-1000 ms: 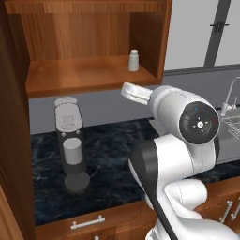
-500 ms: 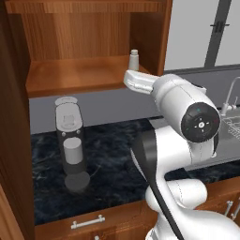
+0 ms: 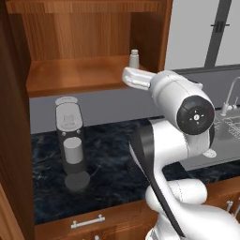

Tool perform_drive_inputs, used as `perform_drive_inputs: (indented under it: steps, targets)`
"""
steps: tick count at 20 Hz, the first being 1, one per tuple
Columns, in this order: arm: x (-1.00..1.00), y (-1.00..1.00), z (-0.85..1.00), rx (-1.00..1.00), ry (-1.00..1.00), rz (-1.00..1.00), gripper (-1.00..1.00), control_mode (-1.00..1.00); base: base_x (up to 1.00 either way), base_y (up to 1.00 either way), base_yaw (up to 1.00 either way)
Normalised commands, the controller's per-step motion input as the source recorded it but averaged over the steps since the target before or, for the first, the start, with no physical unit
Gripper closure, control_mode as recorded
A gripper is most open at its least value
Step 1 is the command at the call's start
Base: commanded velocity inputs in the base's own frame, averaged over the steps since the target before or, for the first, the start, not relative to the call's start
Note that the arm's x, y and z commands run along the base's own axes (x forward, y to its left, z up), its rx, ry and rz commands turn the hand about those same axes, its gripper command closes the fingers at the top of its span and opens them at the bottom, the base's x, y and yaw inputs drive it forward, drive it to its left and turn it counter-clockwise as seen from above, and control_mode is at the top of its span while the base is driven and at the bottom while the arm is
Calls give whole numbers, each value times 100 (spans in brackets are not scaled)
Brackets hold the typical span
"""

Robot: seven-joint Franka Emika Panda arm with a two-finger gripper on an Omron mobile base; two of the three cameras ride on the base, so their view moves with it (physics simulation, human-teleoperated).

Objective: Collect the turmeric, ketchup, and shaker from the cabinet and place them next to the stove.

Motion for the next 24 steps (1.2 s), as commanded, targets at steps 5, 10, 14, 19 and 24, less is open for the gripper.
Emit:
perform_drive_inputs:
  steps: [5,10,14,19,24]
  targets:
    - [20,-5,0,0,0,0,-100,-100,0,0,0]
    - [21,-1,0,0,1,0,-100,-100,0,0,0]
    - [30,0,0,0,4,0,-100,-100,0,0,0]
    - [31,1,2,-1,6,-2,-100,-100,0,0,0]
    - [31,2,3,-1,6,-6,-100,-100,0,0,0]
